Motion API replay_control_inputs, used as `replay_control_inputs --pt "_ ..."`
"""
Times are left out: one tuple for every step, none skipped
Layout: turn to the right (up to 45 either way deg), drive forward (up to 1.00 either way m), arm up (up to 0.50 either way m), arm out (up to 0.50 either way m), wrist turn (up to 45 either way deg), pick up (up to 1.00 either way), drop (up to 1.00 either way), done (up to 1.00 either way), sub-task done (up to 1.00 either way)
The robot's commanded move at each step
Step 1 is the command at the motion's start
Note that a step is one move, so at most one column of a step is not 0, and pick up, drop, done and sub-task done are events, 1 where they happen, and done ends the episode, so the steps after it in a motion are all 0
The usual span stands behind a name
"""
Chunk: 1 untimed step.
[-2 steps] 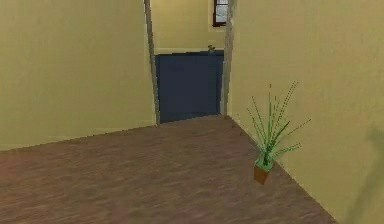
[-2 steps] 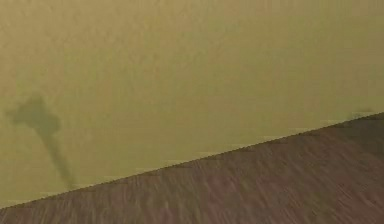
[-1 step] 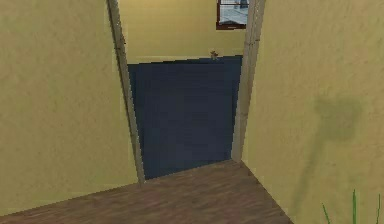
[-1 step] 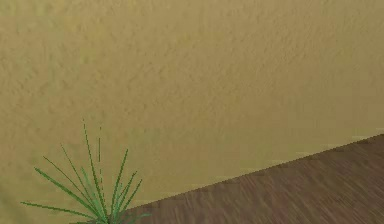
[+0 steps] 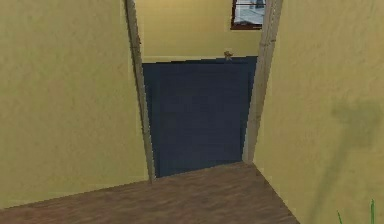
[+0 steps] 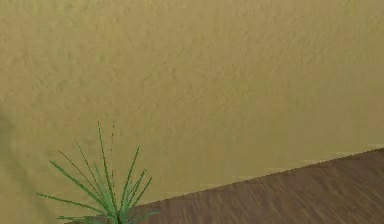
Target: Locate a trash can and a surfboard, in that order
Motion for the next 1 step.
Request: replay_control_inputs --pt "0.0 1.00 0.00 0.00 0.0 0.00 0.00 0.00 0.00"
